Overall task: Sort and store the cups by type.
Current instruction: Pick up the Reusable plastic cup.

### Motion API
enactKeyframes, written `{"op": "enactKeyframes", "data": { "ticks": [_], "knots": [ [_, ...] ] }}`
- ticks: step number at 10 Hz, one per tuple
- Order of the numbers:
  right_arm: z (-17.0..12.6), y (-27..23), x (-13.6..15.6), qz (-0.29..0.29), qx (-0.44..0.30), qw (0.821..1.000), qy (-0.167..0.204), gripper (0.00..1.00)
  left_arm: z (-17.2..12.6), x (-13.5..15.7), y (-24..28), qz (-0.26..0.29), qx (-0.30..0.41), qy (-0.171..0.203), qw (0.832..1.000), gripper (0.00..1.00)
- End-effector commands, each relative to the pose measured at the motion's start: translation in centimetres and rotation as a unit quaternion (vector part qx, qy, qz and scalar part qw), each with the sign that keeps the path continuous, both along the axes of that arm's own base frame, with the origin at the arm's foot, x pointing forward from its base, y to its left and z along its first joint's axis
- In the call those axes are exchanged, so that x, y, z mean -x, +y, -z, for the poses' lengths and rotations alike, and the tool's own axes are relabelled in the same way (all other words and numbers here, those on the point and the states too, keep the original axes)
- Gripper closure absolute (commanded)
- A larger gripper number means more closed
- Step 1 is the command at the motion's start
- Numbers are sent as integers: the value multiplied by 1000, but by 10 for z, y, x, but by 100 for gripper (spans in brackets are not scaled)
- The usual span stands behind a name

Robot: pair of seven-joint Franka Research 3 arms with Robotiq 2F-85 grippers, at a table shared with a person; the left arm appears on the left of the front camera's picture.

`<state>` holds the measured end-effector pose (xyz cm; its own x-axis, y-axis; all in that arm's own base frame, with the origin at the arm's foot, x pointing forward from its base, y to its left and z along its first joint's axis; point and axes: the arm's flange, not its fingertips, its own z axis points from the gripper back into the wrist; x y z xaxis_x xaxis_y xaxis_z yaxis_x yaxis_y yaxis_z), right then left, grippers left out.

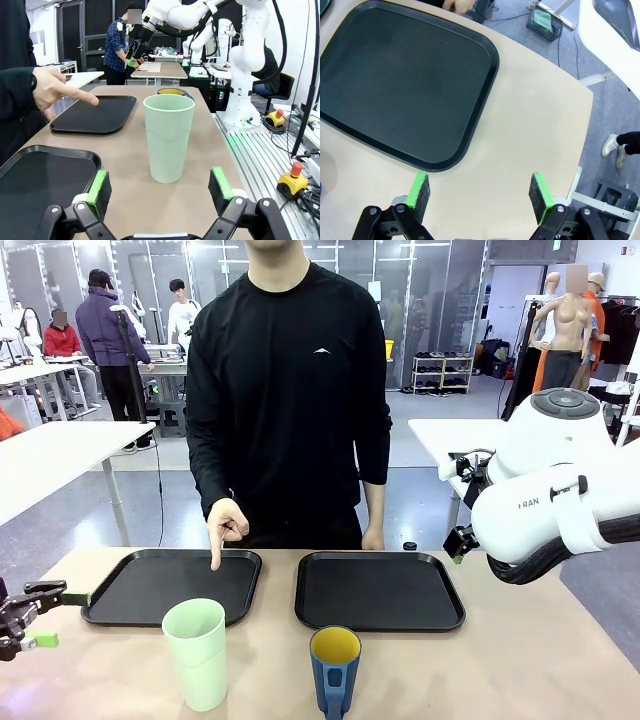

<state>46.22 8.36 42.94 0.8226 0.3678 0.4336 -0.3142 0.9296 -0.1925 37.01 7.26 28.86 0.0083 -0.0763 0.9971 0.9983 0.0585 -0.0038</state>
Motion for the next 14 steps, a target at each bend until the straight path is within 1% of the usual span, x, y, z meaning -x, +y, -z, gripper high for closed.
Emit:
{"op": "enactKeyframes", "data": {
  "ticks": [1,2,3,6,8,9,10,12,13,14],
  "knots": [
    [0,-1,0,1,7,1000,-2,0,1,-12,-14,-3,-5,-21,1000,0],
    [0,-1,0,1,7,1000,-2,0,-1,-23,-23,-9,-10,-39,999,0],
    [0,-1,0,1,7,1000,-2,0,0,-31,-28,2,-14,-52,999,0],
    [0,-1,0,1,7,1000,-2,0,9,-52,-52,22,-8,-66,998,0],
    [0,-1,0,1,7,1000,-2,0,23,-65,-75,33,-34,-76,996,0],
    [0,-1,0,1,7,1000,-2,0,31,-68,-80,44,-30,-72,996,0],
    [0,-1,0,1,7,1000,-2,0,39,-63,-86,63,-29,-69,995,0],
    [0,-1,0,1,7,1000,-2,0,52,-57,-104,54,-25,-61,996,0],
    [0,-1,0,1,7,1000,-2,0,54,-60,-110,42,-33,-66,996,0],
    [0,-1,0,1,7,1000,-2,0,0,-72,-102,67,-29,-38,997,0]
  ]
}}
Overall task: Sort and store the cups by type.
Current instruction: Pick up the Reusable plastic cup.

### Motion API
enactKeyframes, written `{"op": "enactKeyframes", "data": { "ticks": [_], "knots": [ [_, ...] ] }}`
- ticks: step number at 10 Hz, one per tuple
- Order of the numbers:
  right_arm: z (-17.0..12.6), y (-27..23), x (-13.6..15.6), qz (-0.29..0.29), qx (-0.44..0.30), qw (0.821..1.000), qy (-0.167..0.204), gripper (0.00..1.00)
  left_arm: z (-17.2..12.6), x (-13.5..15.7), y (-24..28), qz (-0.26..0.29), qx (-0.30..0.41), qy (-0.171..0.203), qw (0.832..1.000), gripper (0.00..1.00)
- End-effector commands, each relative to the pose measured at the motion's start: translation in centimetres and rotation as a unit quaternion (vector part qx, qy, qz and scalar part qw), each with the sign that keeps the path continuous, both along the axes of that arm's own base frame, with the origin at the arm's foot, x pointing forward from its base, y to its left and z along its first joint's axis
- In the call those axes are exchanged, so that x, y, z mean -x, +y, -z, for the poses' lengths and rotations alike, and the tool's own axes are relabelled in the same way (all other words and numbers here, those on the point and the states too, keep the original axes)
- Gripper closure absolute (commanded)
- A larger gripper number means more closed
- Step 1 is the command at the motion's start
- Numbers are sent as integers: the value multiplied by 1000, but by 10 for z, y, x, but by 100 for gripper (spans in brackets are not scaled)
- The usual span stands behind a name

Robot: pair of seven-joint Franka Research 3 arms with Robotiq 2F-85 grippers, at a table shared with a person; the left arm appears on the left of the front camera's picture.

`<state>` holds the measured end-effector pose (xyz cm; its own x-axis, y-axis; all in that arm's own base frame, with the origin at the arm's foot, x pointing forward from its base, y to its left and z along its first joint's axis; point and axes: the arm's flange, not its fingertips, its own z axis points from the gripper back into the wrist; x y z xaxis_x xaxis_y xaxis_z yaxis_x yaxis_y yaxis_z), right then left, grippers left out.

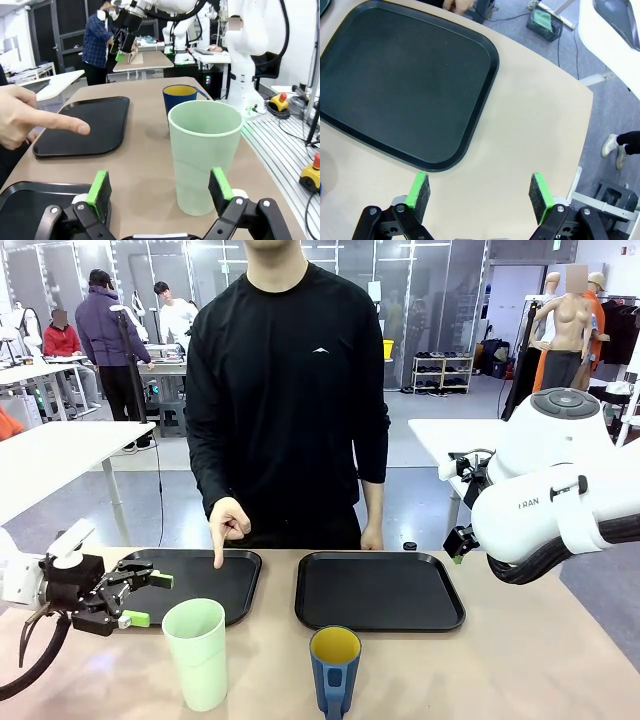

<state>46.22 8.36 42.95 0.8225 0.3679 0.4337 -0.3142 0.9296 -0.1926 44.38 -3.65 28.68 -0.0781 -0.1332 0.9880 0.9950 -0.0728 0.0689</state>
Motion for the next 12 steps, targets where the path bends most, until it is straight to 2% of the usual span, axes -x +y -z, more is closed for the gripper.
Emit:
{"op": "enactKeyframes", "data": {
  "ticks": [1,4,5,7,8,10,12],
  "knots": [
    [0,-1,0,1,7,1000,-1,0,-2,2,7,3,1,-1,1000,0],
    [0,-1,0,1,7,1000,-1,0,0,0,4,-2,-1,1,1000,0],
    [0,-1,0,1,7,1000,-1,0,5,-16,-7,31,-12,-35,999,0],
    [0,-1,0,1,7,1000,-1,0,8,-27,-19,75,-14,-54,996,0],
    [0,-1,0,1,7,1000,-1,0,13,-26,-25,108,-15,-50,993,0],
    [0,-1,0,1,7,1000,-1,0,25,-24,-30,140,-19,-27,990,0],
    [0,-1,0,1,7,1000,-1,0,30,-23,-28,173,-31,-20,984,0]
  ]
}}
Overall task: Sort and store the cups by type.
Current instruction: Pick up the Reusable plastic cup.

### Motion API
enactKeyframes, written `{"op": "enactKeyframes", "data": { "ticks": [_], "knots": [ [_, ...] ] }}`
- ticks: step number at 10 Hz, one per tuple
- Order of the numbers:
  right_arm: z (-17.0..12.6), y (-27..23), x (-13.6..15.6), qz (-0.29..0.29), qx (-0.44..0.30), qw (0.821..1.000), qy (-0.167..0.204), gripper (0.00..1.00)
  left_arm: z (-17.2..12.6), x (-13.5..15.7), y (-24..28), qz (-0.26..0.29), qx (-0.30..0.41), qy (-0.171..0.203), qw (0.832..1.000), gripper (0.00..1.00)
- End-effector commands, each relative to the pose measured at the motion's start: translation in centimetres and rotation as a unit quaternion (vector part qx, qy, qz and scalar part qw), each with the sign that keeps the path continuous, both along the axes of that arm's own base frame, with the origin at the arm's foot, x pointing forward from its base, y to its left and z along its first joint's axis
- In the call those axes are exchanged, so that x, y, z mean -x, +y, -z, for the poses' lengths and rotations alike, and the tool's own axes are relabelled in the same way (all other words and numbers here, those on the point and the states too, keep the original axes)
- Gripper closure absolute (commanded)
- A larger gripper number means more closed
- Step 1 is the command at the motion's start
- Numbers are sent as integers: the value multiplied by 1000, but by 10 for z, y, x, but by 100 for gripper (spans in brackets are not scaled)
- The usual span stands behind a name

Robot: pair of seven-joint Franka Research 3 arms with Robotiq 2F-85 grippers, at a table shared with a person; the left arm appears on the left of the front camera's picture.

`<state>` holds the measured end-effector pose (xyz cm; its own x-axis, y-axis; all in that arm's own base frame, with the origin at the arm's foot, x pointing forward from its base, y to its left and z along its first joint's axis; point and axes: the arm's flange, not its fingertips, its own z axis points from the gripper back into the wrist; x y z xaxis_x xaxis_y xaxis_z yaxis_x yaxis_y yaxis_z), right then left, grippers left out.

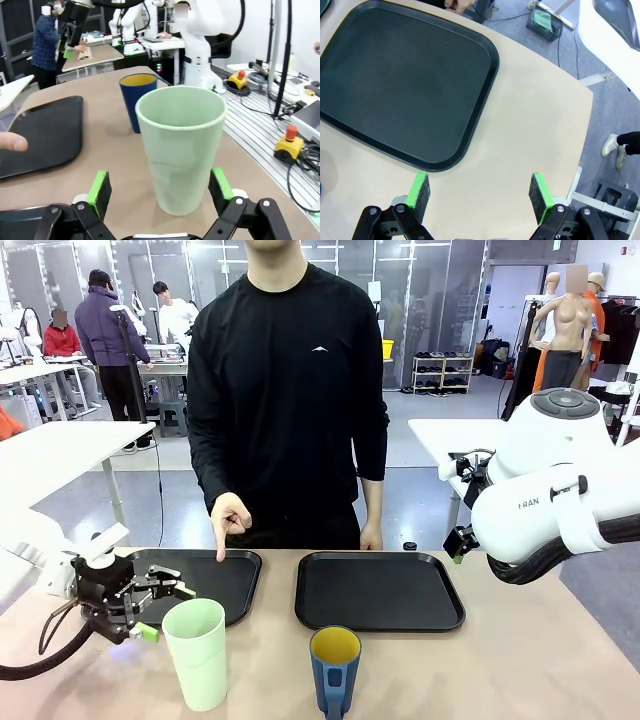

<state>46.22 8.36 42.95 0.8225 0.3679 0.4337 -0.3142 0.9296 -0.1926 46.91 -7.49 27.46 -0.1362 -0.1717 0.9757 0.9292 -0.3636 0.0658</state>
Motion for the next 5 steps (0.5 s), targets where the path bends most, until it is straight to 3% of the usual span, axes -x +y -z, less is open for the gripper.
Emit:
{"op": "enactKeyframes", "data": {
  "ticks": [1,5],
  "knots": [
    [0,-1,0,1,7,1000,-1,0,19,3,9,48,1,-7,999,0],
    [0,-1,0,1,7,1000,-1,0,30,13,-7,53,25,13,998,0]
  ]
}}
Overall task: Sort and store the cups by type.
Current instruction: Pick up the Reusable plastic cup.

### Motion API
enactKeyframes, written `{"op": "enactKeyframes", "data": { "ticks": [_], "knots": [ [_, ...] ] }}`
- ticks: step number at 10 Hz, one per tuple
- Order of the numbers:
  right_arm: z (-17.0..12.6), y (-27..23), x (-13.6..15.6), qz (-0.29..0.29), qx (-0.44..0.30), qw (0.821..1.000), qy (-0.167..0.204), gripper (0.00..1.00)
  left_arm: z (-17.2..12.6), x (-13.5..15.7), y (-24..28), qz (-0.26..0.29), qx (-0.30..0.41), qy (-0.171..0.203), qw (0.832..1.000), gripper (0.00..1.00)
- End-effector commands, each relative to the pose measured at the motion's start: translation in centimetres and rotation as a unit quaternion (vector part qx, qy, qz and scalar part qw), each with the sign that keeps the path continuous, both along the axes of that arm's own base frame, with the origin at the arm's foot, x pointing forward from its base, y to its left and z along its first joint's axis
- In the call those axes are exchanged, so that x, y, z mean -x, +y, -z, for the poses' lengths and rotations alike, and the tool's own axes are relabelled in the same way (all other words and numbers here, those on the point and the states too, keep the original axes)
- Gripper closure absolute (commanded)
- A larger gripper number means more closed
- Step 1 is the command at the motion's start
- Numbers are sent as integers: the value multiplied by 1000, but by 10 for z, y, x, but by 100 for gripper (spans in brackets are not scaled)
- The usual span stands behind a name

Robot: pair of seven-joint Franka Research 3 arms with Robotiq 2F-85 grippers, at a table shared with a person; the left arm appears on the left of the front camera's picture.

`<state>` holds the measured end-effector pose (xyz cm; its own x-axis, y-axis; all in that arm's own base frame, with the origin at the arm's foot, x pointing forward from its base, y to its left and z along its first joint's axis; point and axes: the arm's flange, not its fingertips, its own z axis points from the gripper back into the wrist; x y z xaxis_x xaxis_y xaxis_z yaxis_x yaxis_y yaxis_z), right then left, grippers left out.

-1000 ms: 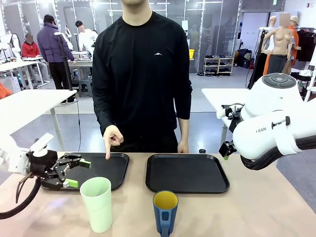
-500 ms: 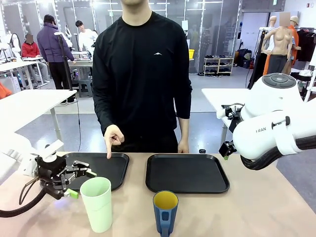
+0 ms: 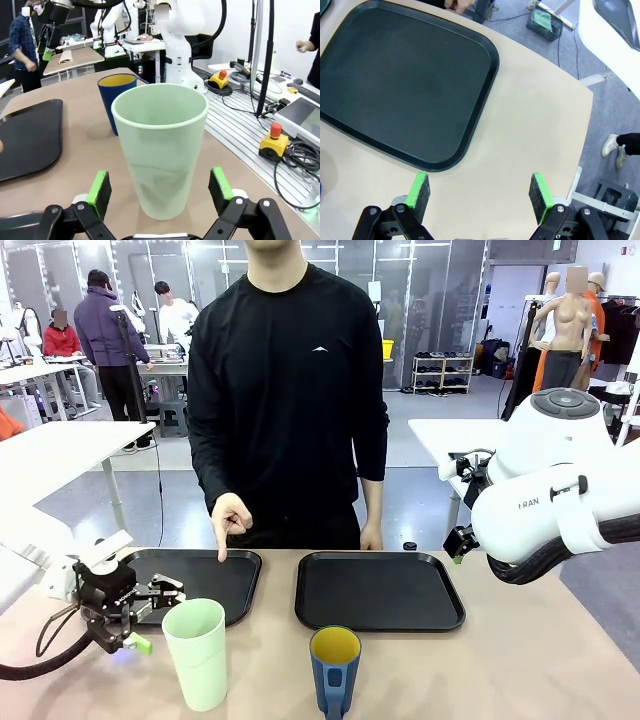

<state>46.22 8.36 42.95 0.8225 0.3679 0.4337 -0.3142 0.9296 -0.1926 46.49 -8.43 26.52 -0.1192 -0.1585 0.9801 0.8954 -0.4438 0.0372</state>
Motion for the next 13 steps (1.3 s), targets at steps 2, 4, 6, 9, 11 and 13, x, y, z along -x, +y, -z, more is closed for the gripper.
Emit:
{"op": "enactKeyframes", "data": {
  "ticks": [2,4,6,9,11,13],
  "knots": [
    [0,-1,0,1,7,1000,-1,0,26,14,-4,4,33,6,999,0],
    [0,-1,0,1,7,1000,-1,0,30,17,-12,8,47,16,999,0],
    [0,-1,0,1,7,1000,-1,0,36,20,-21,19,54,22,998,0],
    [0,-1,0,1,7,1000,-1,0,46,25,-33,33,64,31,997,0],
    [0,-1,0,1,7,1000,-1,0,49,26,-38,39,77,37,996,0],
    [0,-1,0,1,7,1000,-1,0,52,27,-44,43,81,38,995,0]
  ]
}}
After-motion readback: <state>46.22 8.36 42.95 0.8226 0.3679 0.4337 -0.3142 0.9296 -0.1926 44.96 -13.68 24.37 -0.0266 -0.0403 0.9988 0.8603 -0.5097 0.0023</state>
